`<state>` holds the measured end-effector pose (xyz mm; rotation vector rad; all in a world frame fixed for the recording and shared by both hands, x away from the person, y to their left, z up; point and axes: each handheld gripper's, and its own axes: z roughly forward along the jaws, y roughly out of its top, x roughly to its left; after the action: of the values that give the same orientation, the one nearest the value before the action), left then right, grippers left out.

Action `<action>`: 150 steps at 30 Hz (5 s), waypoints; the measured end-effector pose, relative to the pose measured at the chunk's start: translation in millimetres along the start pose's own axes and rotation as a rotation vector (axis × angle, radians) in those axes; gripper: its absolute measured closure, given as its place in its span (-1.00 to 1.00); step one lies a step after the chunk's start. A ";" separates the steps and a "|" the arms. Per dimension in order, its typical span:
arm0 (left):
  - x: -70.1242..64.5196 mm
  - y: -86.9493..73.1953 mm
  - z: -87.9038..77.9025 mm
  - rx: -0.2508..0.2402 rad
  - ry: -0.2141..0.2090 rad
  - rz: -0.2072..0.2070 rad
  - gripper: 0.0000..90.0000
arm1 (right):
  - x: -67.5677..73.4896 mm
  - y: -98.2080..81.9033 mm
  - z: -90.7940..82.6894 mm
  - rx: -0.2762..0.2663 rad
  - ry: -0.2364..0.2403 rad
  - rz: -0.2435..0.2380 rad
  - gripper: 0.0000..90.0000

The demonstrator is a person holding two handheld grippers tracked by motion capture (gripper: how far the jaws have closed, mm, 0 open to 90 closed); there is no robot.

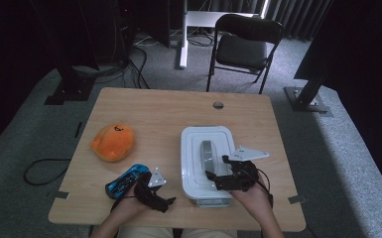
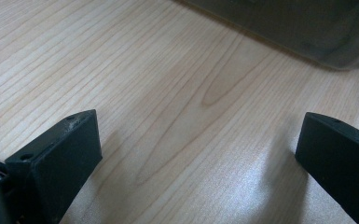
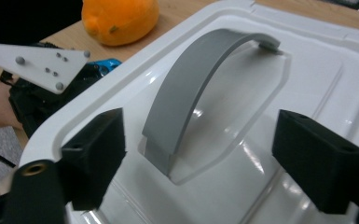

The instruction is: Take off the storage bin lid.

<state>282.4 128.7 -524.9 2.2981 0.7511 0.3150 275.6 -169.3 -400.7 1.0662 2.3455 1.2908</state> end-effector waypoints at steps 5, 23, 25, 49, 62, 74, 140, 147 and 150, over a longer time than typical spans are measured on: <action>0.0 0.0 0.0 0.000 0.000 0.000 -0.98 | 4.1 0.9 3.3 0.012 -0.009 -0.012 -0.53; 0.0 -0.1 -0.2 0.002 0.001 0.002 -0.98 | 21.9 5.1 9.1 0.034 -0.083 -0.104 0.10; -0.1 -0.1 -0.2 0.002 0.001 0.001 -0.98 | 22.7 4.8 10.3 0.033 -0.108 -0.101 0.10; -0.1 -0.3 -0.4 0.001 0.004 0.002 -0.98 | 19.8 4.4 3.4 0.003 -0.025 0.011 0.51; -0.2 -0.4 -0.4 0.001 0.003 0.000 -0.98 | 15.8 20.3 -15.2 -0.068 -0.047 0.004 0.55; -0.1 -0.3 -0.5 0.003 0.003 0.001 -0.98 | -2.4 29.6 -30.8 -0.093 -0.093 0.017 0.57; -0.2 -0.6 -0.7 0.004 0.004 0.002 -0.98 | -139.2 -66.7 -18.4 -0.099 -0.269 0.262 0.59; -0.2 -0.6 -0.7 0.004 0.004 0.002 -0.98 | -150.9 -83.2 0.2 -0.076 -0.266 0.303 0.59; -0.2 -0.6 -0.7 0.004 0.004 0.002 -0.98 | -156.4 -88.3 6.0 -0.070 -0.263 0.320 0.59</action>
<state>281.6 129.3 -524.8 2.3024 0.7520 0.3193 345.7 -305.9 -494.1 1.5317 1.9807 1.2341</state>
